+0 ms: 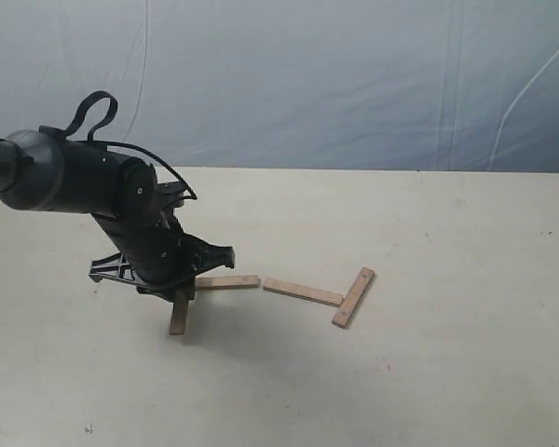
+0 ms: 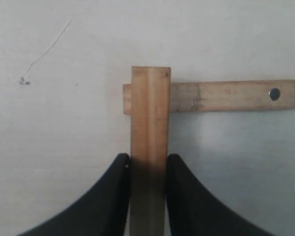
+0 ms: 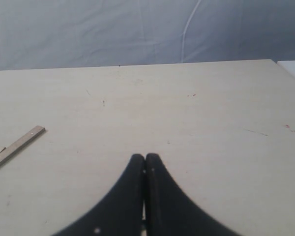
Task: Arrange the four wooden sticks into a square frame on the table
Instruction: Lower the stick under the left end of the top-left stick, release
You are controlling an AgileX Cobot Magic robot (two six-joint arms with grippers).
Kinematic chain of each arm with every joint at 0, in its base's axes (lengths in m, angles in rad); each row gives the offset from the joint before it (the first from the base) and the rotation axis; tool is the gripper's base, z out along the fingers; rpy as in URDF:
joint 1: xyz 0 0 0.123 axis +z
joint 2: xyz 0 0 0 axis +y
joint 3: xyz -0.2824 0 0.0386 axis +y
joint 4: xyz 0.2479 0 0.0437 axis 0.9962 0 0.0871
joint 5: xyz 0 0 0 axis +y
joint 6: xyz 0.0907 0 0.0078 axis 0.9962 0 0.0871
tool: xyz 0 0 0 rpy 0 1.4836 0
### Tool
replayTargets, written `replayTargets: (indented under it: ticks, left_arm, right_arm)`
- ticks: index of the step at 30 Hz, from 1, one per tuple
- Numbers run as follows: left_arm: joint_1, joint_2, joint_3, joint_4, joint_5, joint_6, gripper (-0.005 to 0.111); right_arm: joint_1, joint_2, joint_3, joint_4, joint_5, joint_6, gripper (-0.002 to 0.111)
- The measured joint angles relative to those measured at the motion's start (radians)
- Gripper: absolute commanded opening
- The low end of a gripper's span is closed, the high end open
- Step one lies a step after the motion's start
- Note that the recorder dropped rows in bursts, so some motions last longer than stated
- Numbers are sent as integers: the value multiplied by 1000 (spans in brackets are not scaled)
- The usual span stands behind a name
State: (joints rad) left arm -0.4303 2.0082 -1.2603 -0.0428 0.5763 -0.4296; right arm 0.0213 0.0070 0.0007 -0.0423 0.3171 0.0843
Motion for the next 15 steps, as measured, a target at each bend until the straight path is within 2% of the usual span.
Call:
replayTargets:
  ticks: [15]
  left_arm:
    - [0, 53, 0, 26, -34, 0, 0]
  right_arm:
    - [0, 0, 0, 6, 0, 0, -1]
